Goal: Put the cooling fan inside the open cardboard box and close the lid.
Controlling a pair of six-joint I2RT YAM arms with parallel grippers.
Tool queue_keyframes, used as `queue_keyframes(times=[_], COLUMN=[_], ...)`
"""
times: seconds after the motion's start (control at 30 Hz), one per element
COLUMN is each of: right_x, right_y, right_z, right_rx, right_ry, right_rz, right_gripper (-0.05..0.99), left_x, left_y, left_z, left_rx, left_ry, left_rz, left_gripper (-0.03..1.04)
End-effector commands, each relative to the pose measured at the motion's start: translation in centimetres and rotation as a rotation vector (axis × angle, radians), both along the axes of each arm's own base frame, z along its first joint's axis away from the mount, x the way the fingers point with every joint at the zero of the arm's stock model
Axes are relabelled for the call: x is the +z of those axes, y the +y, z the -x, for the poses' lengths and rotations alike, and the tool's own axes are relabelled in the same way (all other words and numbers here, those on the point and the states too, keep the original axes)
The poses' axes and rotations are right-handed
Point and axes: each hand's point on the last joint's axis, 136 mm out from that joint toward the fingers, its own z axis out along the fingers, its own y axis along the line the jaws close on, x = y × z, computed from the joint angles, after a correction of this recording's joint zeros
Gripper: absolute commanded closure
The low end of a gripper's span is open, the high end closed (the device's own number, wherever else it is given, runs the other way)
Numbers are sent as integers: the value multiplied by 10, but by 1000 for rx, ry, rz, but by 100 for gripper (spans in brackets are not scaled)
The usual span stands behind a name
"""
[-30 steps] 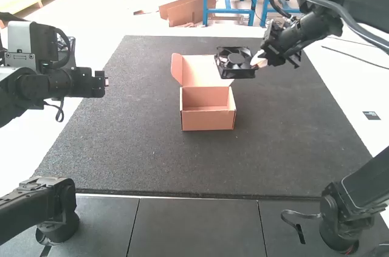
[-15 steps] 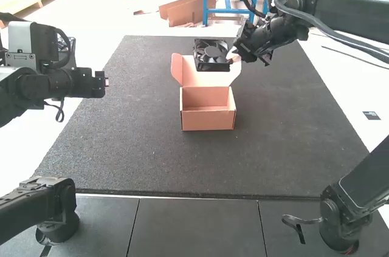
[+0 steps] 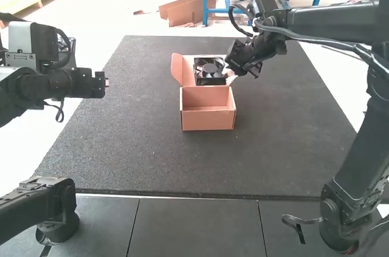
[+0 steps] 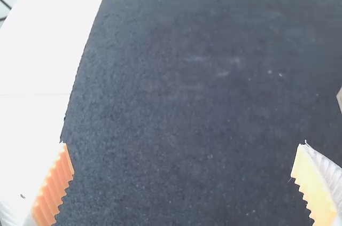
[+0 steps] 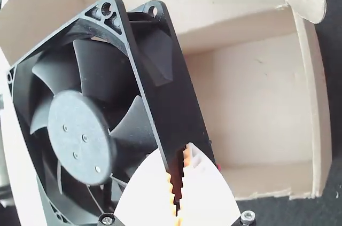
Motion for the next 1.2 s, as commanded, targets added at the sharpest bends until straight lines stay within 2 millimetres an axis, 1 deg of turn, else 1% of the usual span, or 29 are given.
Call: queue_keyframes(times=[0.0,0.2,0.43,0.53,0.63,0.8,0.97,1.1,1.13,1.17], right_x=[-5,-30,-53,-65,-76,-87,-95,-99,-98,-96], right_y=[10,21,31,30,24,17,15,13,15,16], right_z=[-1,0,8,10,11,8,9,3,1,-1], right_rx=[29,55,85,84,72,50,44,48,51,58], right_ry=[-13,19,60,73,82,67,53,7,-4,-15], right_rz=[3,24,50,67,87,108,118,123,118,109], right_gripper=[94,94,94,94,94,94,94,94,92,87], left_x=[9,8,9,8,7,8,8,8,8,8], left_y=[2,2,2,2,2,2,3,4,4,4], left_z=[-1,0,-1,0,0,1,3,4,4,4], left_rx=[10,12,12,12,13,15,21,25,24,24], left_ry=[-25,-24,-25,-24,-19,-15,-14,-15,-15,-15], left_rz=[-6,-6,-6,-6,-4,-1,0,-3,-4,-4], left_gripper=[4,4,4,4,4,4,4,4,4,4])
